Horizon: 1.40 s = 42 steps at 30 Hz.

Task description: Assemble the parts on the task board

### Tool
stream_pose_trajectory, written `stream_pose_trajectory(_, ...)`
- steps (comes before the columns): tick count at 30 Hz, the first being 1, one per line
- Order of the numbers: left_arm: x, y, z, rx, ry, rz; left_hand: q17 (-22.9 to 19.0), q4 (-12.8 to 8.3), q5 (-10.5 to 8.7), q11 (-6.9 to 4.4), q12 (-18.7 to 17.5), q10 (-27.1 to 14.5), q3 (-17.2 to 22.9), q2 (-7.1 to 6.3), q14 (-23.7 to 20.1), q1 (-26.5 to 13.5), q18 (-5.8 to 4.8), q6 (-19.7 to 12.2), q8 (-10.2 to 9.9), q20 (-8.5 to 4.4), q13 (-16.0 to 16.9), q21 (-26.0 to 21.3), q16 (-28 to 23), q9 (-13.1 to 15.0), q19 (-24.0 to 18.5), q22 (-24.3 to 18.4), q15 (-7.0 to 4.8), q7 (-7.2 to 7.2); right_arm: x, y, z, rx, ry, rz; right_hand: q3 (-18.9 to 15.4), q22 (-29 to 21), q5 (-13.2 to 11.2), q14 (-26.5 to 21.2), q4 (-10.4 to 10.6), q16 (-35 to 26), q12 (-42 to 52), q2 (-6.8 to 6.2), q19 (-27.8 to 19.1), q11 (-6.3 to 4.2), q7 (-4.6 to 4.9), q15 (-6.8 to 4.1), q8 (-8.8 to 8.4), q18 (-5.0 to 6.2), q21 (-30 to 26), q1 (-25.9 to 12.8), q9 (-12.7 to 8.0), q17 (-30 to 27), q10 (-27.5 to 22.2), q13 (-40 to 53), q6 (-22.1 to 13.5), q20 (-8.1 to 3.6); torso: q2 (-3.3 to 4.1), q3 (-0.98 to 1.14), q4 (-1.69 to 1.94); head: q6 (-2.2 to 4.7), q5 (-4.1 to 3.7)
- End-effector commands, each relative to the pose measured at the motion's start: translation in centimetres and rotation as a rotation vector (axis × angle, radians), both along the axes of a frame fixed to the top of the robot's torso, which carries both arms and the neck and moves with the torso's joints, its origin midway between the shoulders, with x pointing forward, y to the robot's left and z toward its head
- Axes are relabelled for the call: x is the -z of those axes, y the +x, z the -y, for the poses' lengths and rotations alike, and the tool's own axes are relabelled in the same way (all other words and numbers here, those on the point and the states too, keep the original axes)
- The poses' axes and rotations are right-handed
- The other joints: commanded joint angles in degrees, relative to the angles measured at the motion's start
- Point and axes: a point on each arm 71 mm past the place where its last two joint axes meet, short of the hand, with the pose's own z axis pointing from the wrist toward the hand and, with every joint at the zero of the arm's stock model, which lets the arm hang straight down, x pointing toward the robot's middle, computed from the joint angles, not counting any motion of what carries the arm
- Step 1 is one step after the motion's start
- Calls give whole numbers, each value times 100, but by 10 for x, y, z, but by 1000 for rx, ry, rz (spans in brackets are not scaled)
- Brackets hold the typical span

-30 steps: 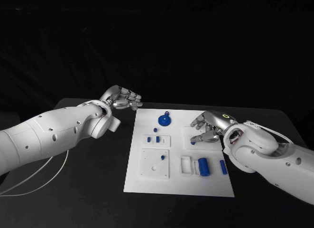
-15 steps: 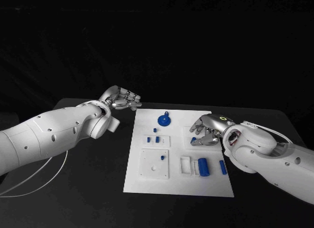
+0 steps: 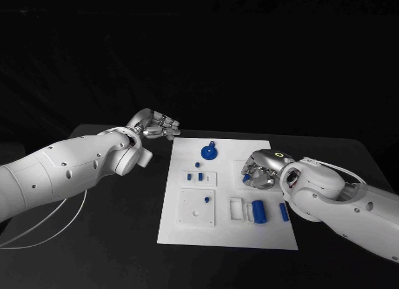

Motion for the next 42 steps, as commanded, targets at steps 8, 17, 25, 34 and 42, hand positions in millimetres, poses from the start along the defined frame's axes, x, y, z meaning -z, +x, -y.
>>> stream_pose_trajectory(8, 0, 0, 2, 17, -10, -7, 7, 16, 22, -7, 14, -2, 4, 50, 31, -10, -67, 19, -3, 9, -2, 18, -17, -4, 36, 43, -6, 12, 1, 0, -5, -13, 19, 34, 79, -5, -86, 0, 101, 17, -2, 71, 257, -8, -5, -61, -12, -56, 15, -143, 1, 12, 92, 9, 60, -67, 1, 2, -7, -21, 9)
stream_pose_trajectory(17, 0, 0, 2, 20, -10, -11, 7, 16, 22, -7, 14, -2, 4, 50, 31, -10, -67, 19, -3, 9, -2, 18, -17, -4, 36, 43, -6, 12, -3, 0, -5, 14, 58, 91, 734, 80, -37, 8, -32, 47, 16, 350, 270, -142, 20, -163, 25, -135, 209, -1, 106, 63, 651, 195, 621, -160, 0, -1, -5, -33, 5)
stream_pose_trajectory(25, 0, 0, 1, 20, -9, -15, 12, 13, 23, -6, 13, -6, 8, 56, 30, -9, -65, 23, -2, 9, -2, 12, -11, -3, 35, 76, -6, 9, -8, -2, -4, 33, 91, 126, 1194, 186, -67, 12, -240, 65, 4, 346, 257, -171, -14, -184, -4, -173, 363, -185, 258, 94, 737, 478, 722, -196, -3, -3, -3, -37, 5)
stream_pose_trajectory(34, 1, 1, -2, 11, -6, -14, 12, 13, 23, -6, 13, -6, 8, 56, 30, -9, -65, 23, -2, 9, -2, 12, -11, -3, 35, 76, -6, 9, -24, -9, -11, 4, 174, 156, 1174, 198, -83, 16, -248, 60, 3, 347, 258, -173, -16, -186, -3, -176, 359, -167, 281, 94, 740, 478, 734, -199, 0, -1, -2, -28, 34)
stream_pose_trajectory(42, 1, 2, -3, 8, -4, -15, 12, 13, 23, -6, 13, -6, 8, 56, 30, -9, -65, 23, -2, 9, -2, 12, -11, -3, 35, 76, -6, 9, -34, -19, -30, -69, 237, 156, 1117, 216, -91, 17, -236, 54, 4, 361, 255, -174, -16, -188, -4, -184, 351, -133, 284, 104, 749, 433, 735, -203, -1, -6, -4, -39, 79)
